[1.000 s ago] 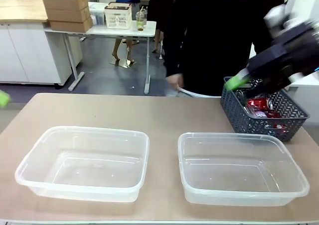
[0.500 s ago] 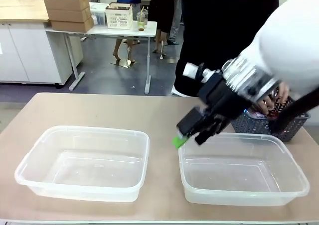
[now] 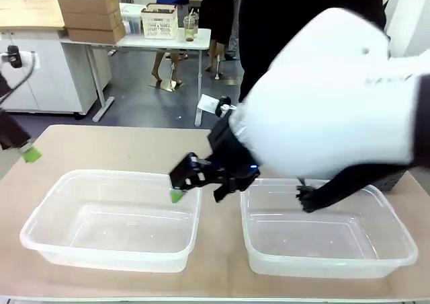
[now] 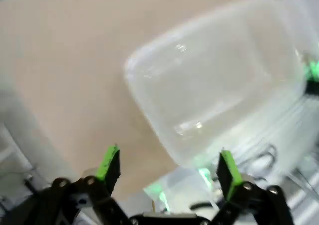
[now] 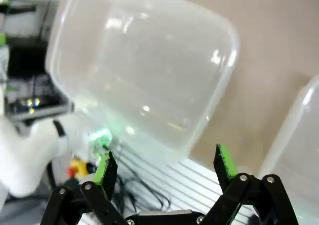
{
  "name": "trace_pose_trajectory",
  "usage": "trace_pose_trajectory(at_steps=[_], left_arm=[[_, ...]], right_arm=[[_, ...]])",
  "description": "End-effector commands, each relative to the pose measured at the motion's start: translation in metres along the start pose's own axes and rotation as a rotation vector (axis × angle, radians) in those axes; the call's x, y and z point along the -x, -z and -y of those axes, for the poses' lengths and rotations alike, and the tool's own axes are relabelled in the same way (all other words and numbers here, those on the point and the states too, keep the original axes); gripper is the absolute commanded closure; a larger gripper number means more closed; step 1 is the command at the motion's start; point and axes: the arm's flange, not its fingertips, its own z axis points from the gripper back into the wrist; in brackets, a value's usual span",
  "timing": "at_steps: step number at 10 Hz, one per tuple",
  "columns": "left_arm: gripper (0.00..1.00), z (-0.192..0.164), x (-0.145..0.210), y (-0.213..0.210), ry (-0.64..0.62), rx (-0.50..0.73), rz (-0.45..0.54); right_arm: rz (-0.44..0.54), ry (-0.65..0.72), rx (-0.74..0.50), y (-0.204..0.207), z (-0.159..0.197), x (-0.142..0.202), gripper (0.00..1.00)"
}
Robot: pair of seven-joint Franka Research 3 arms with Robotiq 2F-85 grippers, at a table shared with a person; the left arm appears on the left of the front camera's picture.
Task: Sort the waste into each basket.
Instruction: Pick up the Organizing box on the left side of the table and lift it.
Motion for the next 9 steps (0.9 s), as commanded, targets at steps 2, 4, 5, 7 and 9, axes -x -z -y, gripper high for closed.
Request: trace_pose_trajectory(at_steps=[2, 4, 5, 7, 9], left_arm=[[0.0, 0.0, 0.0, 0.0, 0.0, 0.0, 0.0], [0.0, 0.0, 0.0, 0.0, 0.0, 0.0, 0.0], [0.0, -0.009, -0.009, 0.013, -0.074, -0.034, -0.034], [0.0, -0.025, -0.003, 0.07, -0.232, -0.042, -0.135], [0.0, -0.025, 0.01, 0.12, -0.265, 0.047, -0.263]], right_arm=[[0.0, 0.0, 0.0, 0.0, 0.0, 0.0, 0.0], [0.032, 0.052, 0.113, 0.019, 0.004, -0.013, 0.0], [0.039, 0.181, 0.322, 0.048, -0.016, -0.018, 0.0], [0.003, 0.33, 0.362, 0.07, -0.021, -0.019, 0.0], [0.024, 0.434, 0.414, 0.082, -0.016, -0.026, 0.0]])
